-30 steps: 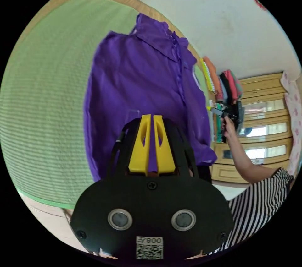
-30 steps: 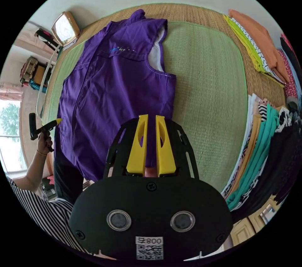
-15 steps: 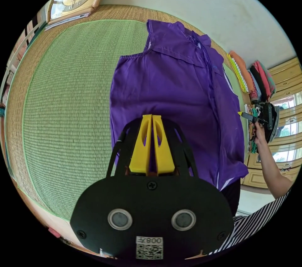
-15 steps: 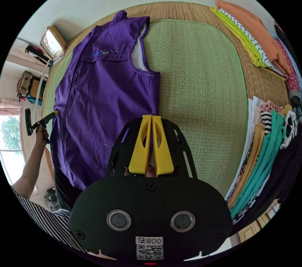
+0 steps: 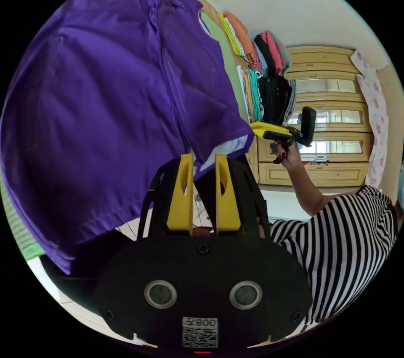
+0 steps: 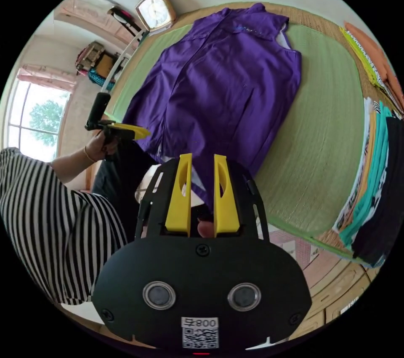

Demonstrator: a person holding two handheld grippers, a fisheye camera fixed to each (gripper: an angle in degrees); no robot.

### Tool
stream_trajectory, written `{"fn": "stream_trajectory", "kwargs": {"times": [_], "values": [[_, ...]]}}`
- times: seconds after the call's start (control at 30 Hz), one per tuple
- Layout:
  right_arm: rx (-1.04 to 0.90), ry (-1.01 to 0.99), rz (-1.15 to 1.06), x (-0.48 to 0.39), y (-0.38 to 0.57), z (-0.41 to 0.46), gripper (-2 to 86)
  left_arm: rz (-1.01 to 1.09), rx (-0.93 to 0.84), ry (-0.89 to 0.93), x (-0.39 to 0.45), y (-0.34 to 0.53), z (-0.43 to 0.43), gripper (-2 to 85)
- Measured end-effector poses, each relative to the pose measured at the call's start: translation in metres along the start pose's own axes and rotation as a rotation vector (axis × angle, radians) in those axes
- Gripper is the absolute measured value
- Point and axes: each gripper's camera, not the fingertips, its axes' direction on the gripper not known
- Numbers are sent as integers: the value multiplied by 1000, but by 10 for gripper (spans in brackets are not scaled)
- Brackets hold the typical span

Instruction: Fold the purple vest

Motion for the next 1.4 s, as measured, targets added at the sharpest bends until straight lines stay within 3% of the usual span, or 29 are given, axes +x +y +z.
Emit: {"fn": "stream_trajectory", "kwargs": {"times": [0.43, 0.73, 0.93, 1.17, 1.4], "values": [[12, 216, 43, -31, 62, 56, 77, -44, -76, -147, 0, 5, 54, 39], [26, 287, 15, -28, 80, 56, 5, 11, 9, -29, 11, 24, 26, 10], [37, 268, -68, -32, 98, 51, 1, 13, 10, -38, 1, 36, 11, 9], [-202, 238, -40, -4, 112, 110, 10, -129, -109, -64, -39, 47, 50, 9], [-9, 152, -83, -19, 106, 73, 61, -113, -80, -17, -39, 52, 54, 9]]}}
